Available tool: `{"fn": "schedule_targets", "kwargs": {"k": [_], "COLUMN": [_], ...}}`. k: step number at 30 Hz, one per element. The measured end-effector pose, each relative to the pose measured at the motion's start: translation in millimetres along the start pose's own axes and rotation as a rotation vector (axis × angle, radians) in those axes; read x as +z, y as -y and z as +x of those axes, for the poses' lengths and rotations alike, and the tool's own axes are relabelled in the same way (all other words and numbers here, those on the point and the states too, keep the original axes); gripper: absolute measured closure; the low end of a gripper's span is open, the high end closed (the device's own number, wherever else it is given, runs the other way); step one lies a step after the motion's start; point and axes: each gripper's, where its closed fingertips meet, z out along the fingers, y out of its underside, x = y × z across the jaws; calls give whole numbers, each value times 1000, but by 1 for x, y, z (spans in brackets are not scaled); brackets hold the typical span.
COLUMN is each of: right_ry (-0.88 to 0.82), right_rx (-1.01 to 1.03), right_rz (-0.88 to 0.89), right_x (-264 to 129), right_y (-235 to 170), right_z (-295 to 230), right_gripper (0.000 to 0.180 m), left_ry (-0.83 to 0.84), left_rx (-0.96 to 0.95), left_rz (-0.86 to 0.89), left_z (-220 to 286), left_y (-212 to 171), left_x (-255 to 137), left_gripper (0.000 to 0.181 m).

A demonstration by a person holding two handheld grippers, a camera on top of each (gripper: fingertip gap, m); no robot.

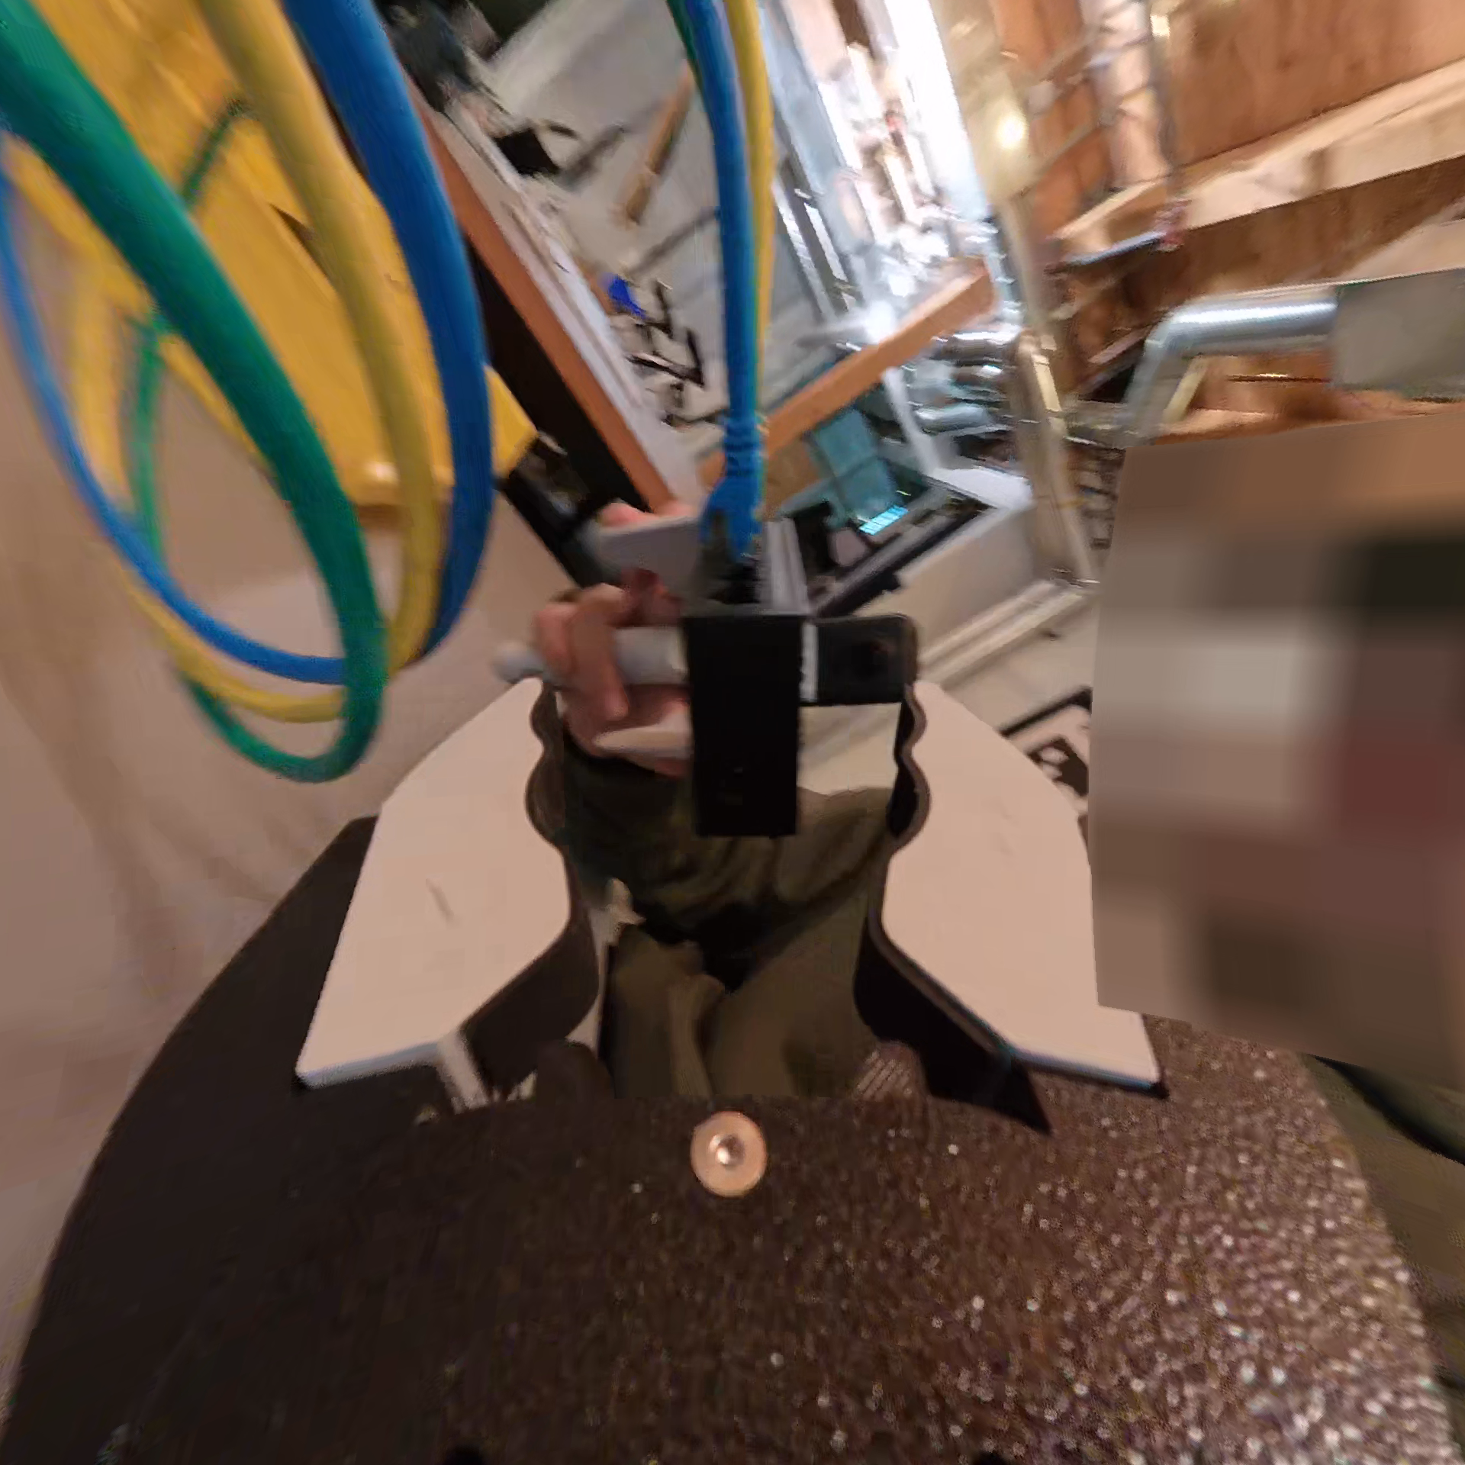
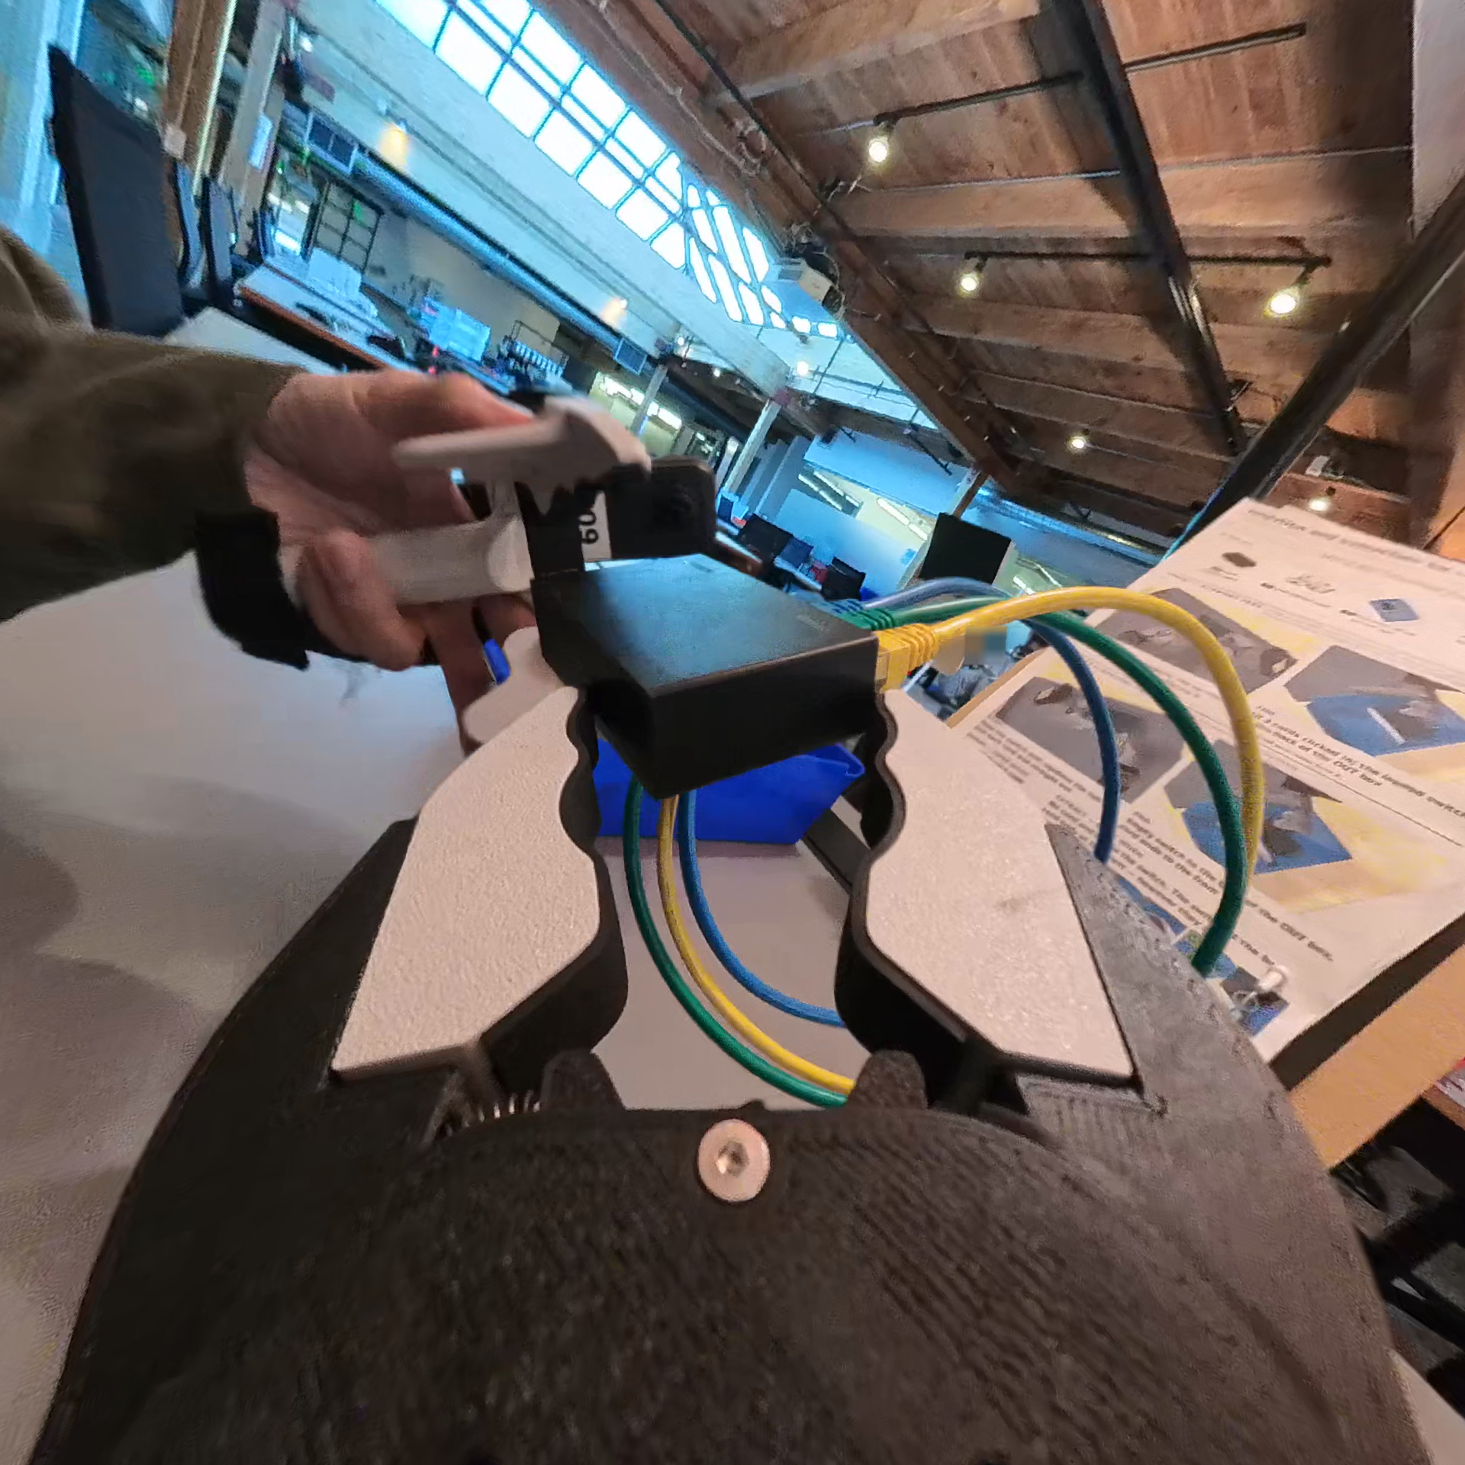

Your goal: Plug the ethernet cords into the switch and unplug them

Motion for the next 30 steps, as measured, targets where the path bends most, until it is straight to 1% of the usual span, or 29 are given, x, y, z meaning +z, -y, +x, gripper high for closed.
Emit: {"fn": "schedule_targets", "kwargs": {"k": [2, 3, 4, 5, 7, 9, 11, 13, 14, 15, 16, 17, 18, 19, 21, 23, 24, 27, 30], "right_ry": [7, 23, 27, 18, 67, 105, 52, 40, 50, 90, 125, 142, 146, 140, 144, 157, 166, 200, 182], "right_rx": [-26, -30, -22, -22, 28, 145, 358, 629, 739, 810, 854, 873, 881, 889, 900, 904, 915, 988, 963], "right_rz": [-19, -25, -20, -37, -80, -77, -66, -111, -134, -122, -99, -78, -35, 7, 26, 14, 15, 81, 168], "right_x": [5, 8, 9, 9, 8, 0, -10, -18, -21, -22, -24, -24, -23, -23, -22, -22, -22, -23, -20], "right_y": [-5, -6, -4, -5, -6, 0, 6, 2, 0, 4, 11, 18, 27, 37, 44, 38, 34, 35, 44], "right_z": [-9, -15, -18, -17, -18, -13, 8, 21, 22, 19, 14, 11, 11, 13, 14, 11, 9, 10, 16], "right_gripper": [114, 114, 114, 114, 116, 115, 114, 104, 102, 98, 102, 106, 104, 108, 123, 139, 144, 149, 150], "left_ry": [-37, -26, -20, -30, -27, 18, 41, 41, 38, 41, 45, 54, 74, 99, 148, 194, 223, 235, 222], "left_rx": [-25, -17, -4, -5, -14, -22, -17, 15, 45, 80, 116, 151, 183, 211, 252, 271, 275, 327, 453], "left_rz": [-54, -76, -84, -84, -113, -149, -190, -265, -307, -351, -402, -454, -499, -538, -616, -683, -706, -685, -565], "left_z": [2, -1, -4, -4, -5, -9, -8, 1, 7, 13, 19, 25, 28, 30, 30, 26, 23, 21, 30], "left_y": [-12, -16, -17, -17, -18, -17, -13, -11, -11, -10, -11, -11, -11, -11, -14, -20, -23, -20, -4], "left_x": [11, 15, 16, 15, 14, 13, 12, 15, 18, 22, 26, 30, 34, 38, 44, 47, 47, 49, 52], "left_gripper": [104, 122, 145, 151, 151, 151, 151, 151, 151, 151, 151, 151, 151, 151, 151, 151, 151, 151, 149]}}
